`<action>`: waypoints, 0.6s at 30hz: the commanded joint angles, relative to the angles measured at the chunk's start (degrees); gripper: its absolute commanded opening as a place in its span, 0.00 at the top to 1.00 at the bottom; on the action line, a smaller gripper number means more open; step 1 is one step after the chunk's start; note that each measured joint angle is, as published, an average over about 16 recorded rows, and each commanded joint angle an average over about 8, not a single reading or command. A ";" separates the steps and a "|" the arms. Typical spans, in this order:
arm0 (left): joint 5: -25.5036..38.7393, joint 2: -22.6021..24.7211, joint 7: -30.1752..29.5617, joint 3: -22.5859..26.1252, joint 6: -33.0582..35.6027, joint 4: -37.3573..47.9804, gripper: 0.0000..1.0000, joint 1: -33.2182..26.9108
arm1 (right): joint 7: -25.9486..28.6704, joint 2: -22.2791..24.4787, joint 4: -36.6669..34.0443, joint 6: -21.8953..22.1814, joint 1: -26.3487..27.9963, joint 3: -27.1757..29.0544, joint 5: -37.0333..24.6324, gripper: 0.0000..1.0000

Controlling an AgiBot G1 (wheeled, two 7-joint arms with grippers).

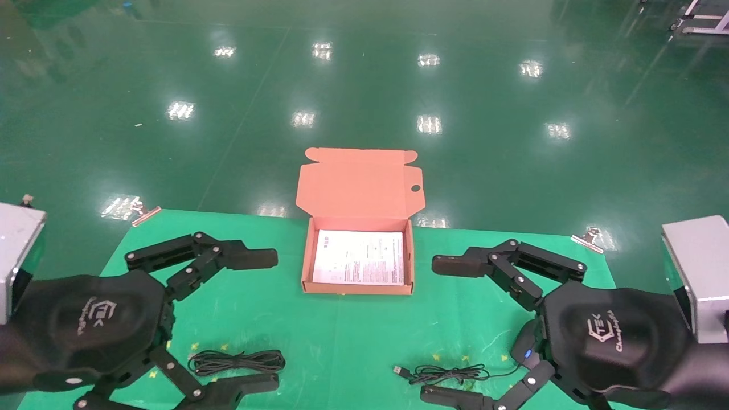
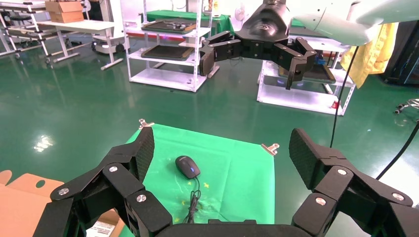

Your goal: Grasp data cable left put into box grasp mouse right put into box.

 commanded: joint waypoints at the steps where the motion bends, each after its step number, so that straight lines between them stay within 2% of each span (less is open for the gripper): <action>1: 0.00 0.00 0.00 0.00 0.00 0.00 0.00 0.00 | 0.00 0.00 0.00 0.00 0.00 0.00 0.00 0.00; 18: -0.03 0.00 -0.01 -0.02 0.02 -0.02 0.00 0.00 | 0.00 0.00 0.00 0.00 0.00 0.00 0.00 0.00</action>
